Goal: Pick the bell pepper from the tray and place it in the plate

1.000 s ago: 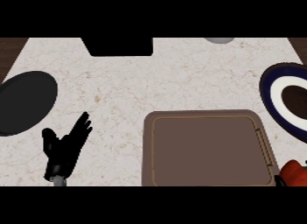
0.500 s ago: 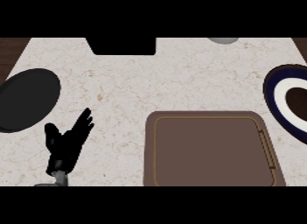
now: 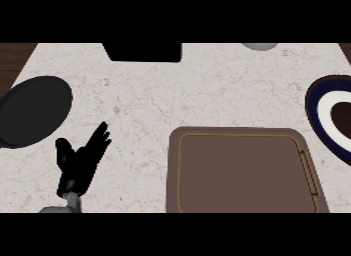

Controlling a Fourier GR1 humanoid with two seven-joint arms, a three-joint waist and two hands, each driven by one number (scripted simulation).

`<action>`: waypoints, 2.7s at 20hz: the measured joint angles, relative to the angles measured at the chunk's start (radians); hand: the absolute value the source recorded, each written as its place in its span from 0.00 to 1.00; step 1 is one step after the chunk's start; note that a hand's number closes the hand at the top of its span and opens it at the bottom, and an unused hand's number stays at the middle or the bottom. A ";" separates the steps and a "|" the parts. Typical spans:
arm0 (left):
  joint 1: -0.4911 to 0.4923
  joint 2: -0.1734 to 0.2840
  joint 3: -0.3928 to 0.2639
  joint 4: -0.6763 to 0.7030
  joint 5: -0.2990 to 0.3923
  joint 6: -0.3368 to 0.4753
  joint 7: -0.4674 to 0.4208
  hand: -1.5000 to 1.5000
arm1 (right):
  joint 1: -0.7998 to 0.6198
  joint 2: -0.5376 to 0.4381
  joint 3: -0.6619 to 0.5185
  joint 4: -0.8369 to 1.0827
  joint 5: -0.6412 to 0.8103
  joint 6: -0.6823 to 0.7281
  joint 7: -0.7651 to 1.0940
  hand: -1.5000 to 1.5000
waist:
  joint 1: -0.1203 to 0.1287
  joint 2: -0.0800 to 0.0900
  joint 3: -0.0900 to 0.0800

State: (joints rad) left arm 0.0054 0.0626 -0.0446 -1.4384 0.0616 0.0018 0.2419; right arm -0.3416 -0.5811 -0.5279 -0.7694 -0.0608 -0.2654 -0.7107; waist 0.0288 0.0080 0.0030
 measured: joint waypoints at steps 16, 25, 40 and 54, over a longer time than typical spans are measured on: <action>-0.047 -0.008 -0.007 0.023 -0.007 -0.009 -0.009 0.50 | -0.245 -0.136 0.114 0.482 0.173 0.151 0.000 0.00 | 0.043 0.020 0.006; -0.030 -0.006 0.002 0.026 -0.004 -0.007 -0.022 0.50 | -0.262 -0.164 -0.039 0.557 0.020 0.347 -0.122 0.00 | 0.025 0.017 0.007; -0.003 -0.001 0.009 -0.010 -0.002 0.002 -0.003 0.50 | -0.047 -0.269 -0.062 0.566 -0.017 0.704 -0.116 0.00 | -0.006 0.008 0.008; 0.009 0.005 0.024 -0.004 0.011 -0.005 -0.004 0.50 | 0.156 -0.257 0.001 0.472 0.032 0.671 -0.205 0.00 | -0.022 0.001 0.008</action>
